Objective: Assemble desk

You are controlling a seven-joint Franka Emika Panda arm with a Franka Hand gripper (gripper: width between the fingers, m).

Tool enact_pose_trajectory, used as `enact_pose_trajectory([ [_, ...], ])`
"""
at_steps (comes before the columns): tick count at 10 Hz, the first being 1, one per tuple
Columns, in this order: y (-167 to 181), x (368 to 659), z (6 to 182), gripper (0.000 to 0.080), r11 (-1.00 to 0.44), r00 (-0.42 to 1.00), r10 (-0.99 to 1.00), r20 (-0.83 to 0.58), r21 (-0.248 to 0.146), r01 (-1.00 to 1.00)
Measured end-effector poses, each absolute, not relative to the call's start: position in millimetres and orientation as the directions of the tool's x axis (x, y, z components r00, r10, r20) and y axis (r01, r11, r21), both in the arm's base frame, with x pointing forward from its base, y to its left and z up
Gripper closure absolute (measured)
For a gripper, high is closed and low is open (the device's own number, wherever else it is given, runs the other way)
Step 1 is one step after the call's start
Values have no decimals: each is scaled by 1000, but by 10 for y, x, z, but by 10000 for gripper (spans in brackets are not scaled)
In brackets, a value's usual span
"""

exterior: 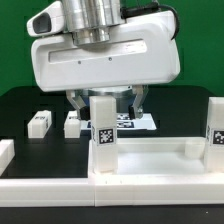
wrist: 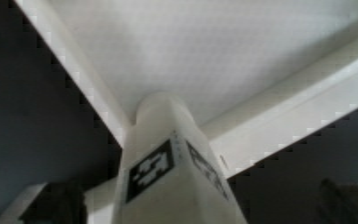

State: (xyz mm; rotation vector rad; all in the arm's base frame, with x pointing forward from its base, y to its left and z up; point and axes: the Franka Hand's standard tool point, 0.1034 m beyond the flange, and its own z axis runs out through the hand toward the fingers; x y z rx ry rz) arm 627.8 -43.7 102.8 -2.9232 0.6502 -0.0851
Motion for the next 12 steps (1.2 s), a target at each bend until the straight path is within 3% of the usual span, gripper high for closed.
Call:
enact_pose_trajectory([
  [2, -461, 6284, 1036, 150, -972, 977, -204, 53, -127, -196],
  [3, -509, 6349, 1084, 150, -997, 997, 13, 76, -74, 18],
  [4, -506, 6394, 1103, 150, -989, 987, 135, 87, -47, 140],
  [5, -500, 6384, 1093, 272, -993, 992, 97, 84, -55, 102],
  [6, -503, 6383, 1092, 272, -993, 992, 97, 84, -55, 102],
  [8, -499, 6385, 1092, 512, -998, 997, -24, 78, -68, -18],
  [10, -508, 6385, 1091, 512, -989, 989, -129, 71, -75, -124],
  [12, -508, 6386, 1097, 512, -898, 898, -438, 50, -75, -433],
])
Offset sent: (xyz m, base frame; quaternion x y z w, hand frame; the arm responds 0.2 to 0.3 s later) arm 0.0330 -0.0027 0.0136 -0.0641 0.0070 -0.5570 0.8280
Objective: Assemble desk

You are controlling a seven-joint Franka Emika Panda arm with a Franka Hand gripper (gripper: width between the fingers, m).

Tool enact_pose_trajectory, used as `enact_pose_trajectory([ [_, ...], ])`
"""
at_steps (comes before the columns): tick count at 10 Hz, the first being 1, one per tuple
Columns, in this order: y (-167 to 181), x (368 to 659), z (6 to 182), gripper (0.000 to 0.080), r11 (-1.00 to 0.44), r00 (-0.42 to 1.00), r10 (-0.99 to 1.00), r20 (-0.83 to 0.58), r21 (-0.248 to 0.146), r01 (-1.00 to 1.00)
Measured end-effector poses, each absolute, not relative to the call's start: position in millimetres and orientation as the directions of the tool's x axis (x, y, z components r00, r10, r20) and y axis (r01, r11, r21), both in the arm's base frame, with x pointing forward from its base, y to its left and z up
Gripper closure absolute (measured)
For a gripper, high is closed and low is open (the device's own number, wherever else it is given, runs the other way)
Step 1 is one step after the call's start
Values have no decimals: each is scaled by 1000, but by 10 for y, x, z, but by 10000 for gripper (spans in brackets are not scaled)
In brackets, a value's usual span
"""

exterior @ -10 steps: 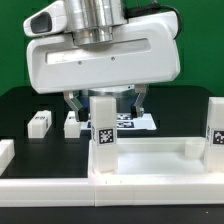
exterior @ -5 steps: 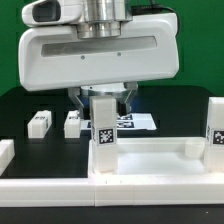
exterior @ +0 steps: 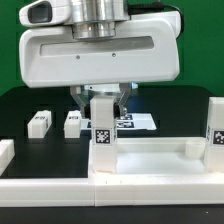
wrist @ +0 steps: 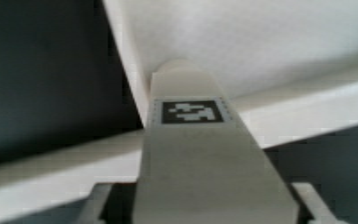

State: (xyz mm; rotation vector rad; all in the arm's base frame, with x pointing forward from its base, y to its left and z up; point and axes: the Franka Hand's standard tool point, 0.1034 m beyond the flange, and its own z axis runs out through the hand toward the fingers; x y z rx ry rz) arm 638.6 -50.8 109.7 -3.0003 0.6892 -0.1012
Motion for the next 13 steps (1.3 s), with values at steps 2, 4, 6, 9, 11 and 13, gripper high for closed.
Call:
enact_pose_trajectory([
  [2, -523, 6370, 1093, 512, -660, 662, -749, 9, -88, -746],
  [4, -523, 6349, 1069, 511, -298, 304, -950, -68, -91, -950],
  [6, -511, 6344, 1064, 511, -187, 194, -978, -82, -84, -979],
  [9, -452, 6343, 1058, 356, -487, 492, -869, -45, -95, -868],
  [11, -466, 6340, 1054, 166, -813, 818, -575, -2, -108, -572],
  [13, -335, 6326, 1038, 154, -885, 890, -456, 6, -107, -453],
])
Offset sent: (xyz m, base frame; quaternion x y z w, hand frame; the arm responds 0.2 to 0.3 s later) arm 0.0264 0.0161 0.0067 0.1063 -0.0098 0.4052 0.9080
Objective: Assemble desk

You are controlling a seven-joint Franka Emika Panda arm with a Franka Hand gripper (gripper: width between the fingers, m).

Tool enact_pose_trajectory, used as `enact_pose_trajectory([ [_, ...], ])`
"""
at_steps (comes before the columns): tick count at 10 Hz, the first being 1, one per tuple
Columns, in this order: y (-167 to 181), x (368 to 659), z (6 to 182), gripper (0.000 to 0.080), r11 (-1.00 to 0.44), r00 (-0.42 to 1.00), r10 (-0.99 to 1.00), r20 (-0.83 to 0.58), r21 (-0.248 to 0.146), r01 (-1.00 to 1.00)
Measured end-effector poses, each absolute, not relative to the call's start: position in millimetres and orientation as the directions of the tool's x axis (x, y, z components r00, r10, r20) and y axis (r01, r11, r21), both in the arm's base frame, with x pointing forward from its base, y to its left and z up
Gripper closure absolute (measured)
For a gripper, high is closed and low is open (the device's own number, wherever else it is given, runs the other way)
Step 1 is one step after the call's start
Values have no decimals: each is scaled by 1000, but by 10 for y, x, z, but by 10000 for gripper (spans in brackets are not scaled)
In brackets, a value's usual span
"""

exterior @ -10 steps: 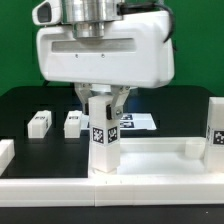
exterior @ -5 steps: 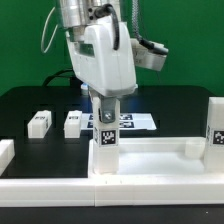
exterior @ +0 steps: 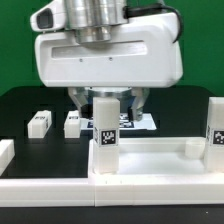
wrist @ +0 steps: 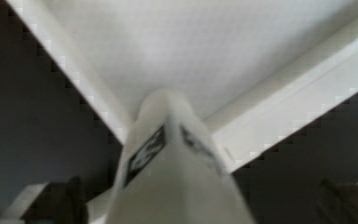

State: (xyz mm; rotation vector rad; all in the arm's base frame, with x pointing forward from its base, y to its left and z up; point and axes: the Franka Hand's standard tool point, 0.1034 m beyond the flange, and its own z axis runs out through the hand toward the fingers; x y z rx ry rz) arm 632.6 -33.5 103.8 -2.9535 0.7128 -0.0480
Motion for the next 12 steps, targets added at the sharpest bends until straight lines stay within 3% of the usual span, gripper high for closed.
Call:
enact_pose_trajectory([
  [2, -363, 6324, 1037, 150, -968, 971, -237, 31, -91, -234],
  [4, -426, 6320, 1036, 150, -984, 984, 166, 59, -58, 170],
  [6, -443, 6328, 1038, 150, -989, 989, 135, 63, -57, 139],
  [7, -444, 6328, 1038, 273, -988, 989, 137, 63, -57, 141],
  [8, -440, 6329, 1038, 273, -994, 994, 92, 61, -61, 96],
  [10, -483, 6325, 1036, 508, -996, 997, -66, 51, -65, -62],
  [12, -476, 6329, 1038, 508, -948, 949, -314, 38, -68, -311],
])
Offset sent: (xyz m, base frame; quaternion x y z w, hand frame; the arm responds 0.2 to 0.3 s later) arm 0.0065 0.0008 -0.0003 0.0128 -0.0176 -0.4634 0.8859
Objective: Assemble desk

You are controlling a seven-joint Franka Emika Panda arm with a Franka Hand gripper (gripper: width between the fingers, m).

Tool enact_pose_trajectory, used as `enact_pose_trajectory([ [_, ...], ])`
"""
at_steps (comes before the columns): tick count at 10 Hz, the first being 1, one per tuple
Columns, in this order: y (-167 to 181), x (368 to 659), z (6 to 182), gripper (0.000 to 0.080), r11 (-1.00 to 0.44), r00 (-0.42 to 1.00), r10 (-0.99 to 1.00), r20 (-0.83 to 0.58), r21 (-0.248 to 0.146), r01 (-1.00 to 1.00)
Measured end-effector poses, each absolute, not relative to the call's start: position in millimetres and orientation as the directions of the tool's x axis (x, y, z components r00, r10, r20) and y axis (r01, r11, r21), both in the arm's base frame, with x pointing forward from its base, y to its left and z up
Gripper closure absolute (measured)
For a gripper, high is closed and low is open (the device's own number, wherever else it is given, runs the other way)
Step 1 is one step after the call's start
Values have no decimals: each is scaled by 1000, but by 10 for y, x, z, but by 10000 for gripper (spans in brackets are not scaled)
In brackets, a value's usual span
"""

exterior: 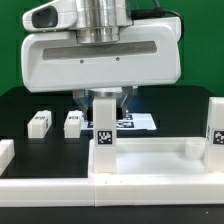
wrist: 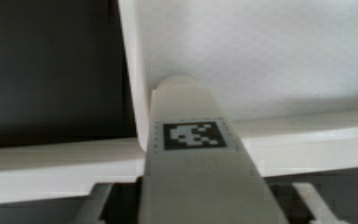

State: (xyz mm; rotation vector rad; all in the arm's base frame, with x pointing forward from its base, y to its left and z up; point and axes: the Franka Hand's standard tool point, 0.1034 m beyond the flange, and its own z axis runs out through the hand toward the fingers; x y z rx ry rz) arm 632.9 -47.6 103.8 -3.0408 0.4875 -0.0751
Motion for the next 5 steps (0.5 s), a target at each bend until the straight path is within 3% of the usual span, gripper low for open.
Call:
enact_pose_trajectory([
  [2, -449, 6307, 1041, 508, -762, 763, -646, -2, -68, -645],
  [5, -443, 6318, 1022, 508, -305, 313, -947, -78, -97, -947],
])
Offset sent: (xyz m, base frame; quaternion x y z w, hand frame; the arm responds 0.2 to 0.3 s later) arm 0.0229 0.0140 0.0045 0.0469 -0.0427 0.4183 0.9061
